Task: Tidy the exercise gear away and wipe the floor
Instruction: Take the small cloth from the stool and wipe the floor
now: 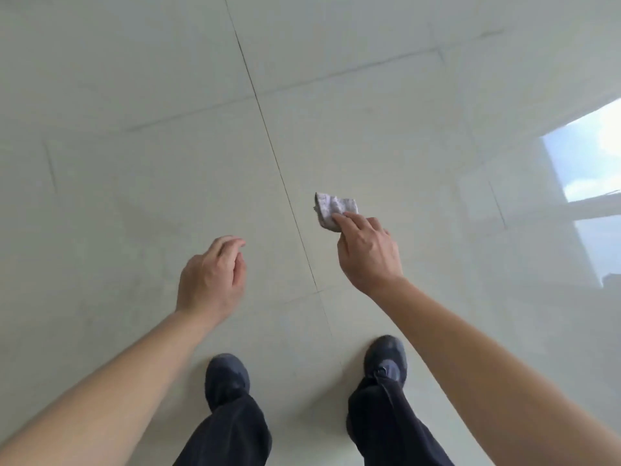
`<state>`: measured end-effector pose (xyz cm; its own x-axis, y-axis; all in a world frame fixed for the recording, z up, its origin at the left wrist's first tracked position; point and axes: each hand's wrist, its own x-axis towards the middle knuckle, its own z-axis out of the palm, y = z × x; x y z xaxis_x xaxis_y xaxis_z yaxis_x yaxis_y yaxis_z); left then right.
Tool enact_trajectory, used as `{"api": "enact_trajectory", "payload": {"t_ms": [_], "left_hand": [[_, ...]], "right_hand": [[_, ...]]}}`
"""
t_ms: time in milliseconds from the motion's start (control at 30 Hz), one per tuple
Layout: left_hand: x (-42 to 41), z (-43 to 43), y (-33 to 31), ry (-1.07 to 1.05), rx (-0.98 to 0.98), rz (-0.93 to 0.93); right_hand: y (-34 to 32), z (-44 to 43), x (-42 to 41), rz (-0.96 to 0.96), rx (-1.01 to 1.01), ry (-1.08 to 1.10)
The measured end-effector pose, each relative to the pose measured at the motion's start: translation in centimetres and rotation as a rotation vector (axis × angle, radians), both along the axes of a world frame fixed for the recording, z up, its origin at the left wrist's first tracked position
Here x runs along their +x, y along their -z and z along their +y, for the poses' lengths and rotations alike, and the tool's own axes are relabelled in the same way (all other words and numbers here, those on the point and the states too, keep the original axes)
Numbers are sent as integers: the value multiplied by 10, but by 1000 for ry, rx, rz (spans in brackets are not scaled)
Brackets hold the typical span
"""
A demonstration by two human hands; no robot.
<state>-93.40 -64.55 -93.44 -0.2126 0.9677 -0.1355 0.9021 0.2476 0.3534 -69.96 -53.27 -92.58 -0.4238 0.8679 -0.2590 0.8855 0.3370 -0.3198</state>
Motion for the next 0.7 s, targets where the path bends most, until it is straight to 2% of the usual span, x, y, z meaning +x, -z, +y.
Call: {"api": "enact_trajectory", "payload": {"t_ms": [133,267,367,433,533,633,700], "left_hand": [[-45,59,-203,41,180,78],[-96,97,-445,-30,417,196],[-122,85,-611,-92,546,298],[-131,56,-699,-155,630,367],[-134,-7,-782,-277,750,479],[-125,-89,-813,-465,800,556],[-116,-147,-816,-554,728,627]], "right_hand": [[-200,66,-27,63,171,13],[-442,116,-71,178,394,-54],[-609,124,-101,293,575,-142],[-696,116,-121,374,691,-229],[-769,92,-152,540,790,-339],[-784,48,-189,612,722,-494],[-779,12,-215,591,689,-660]]}}
